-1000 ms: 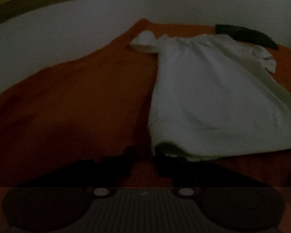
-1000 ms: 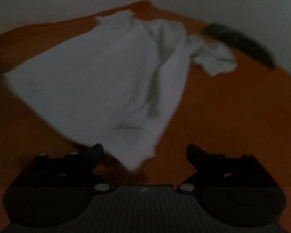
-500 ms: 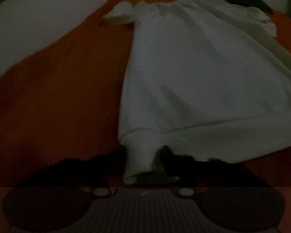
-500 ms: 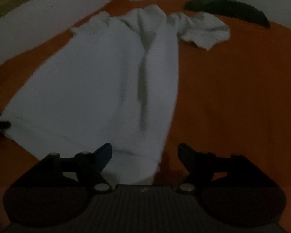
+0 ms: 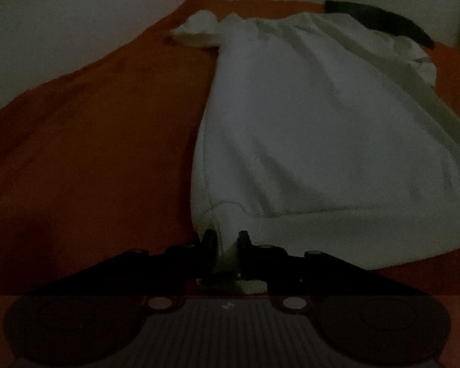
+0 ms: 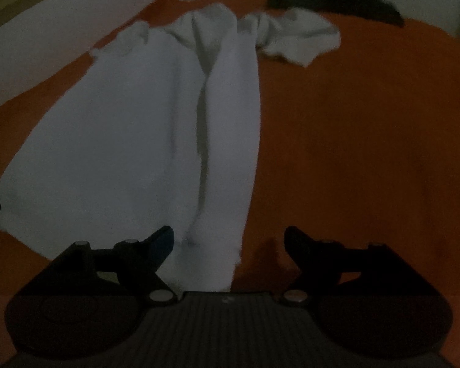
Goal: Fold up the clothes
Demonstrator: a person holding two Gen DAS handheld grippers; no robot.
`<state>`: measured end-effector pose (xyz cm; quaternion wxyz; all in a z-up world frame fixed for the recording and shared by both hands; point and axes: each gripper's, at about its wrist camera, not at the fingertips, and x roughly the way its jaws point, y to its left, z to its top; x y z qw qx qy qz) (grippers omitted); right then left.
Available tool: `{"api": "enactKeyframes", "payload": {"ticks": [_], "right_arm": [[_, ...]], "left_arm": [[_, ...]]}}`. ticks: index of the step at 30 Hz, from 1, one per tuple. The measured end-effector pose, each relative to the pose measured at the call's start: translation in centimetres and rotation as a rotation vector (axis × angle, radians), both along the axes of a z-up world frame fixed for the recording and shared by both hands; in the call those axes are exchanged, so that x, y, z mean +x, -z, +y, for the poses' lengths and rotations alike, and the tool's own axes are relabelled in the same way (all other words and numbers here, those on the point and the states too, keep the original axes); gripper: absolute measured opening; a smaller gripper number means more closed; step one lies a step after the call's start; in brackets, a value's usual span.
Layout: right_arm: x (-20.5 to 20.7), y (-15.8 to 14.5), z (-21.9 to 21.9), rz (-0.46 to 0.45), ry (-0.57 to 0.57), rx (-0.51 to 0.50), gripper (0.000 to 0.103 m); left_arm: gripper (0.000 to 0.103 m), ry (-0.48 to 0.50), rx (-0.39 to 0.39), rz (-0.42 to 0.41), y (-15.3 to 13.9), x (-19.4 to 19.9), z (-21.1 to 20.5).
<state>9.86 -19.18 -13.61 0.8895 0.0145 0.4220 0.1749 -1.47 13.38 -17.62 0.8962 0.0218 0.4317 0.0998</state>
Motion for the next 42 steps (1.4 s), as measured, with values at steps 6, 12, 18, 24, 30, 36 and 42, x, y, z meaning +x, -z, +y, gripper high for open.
{"api": "enactKeyframes", "payload": {"ticks": [6,12,18,24,30,36,42], "right_arm": [[2.0,-2.8,3.5,-0.036,-0.184,-0.022,0.089],[7.3,-7.1,9.8,-0.034,-0.406,-0.029,0.089],[15.4,-10.4,21.5,-0.162,-0.535,-0.095,0.092],[23.9,-8.7,35.9,-0.240,-0.566,-0.163,0.095],[29.8,-2.6,47.2,-0.337,-0.522,-0.425,0.093],[32.7,1.0,50.9,-0.263,-0.505,-0.428,0.015],[31.0,-3.3,45.7,-0.374,-0.370,-0.196,0.010]], "left_arm": [[0.012,0.010,-0.021,-0.023,-0.5,-0.9,-0.3],[0.012,-0.003,-0.054,-0.010,0.0,-0.9,0.5],[0.012,0.022,-0.111,-0.002,0.4,-0.9,1.9],[0.019,-0.005,-0.147,-0.026,1.1,-0.9,2.6],[0.019,-0.060,-0.204,-0.059,2.2,-1.1,3.0],[0.010,-0.068,-0.258,-0.069,2.0,-0.9,3.9],[0.007,-0.103,-0.297,-0.134,0.1,-1.0,3.6]]}}
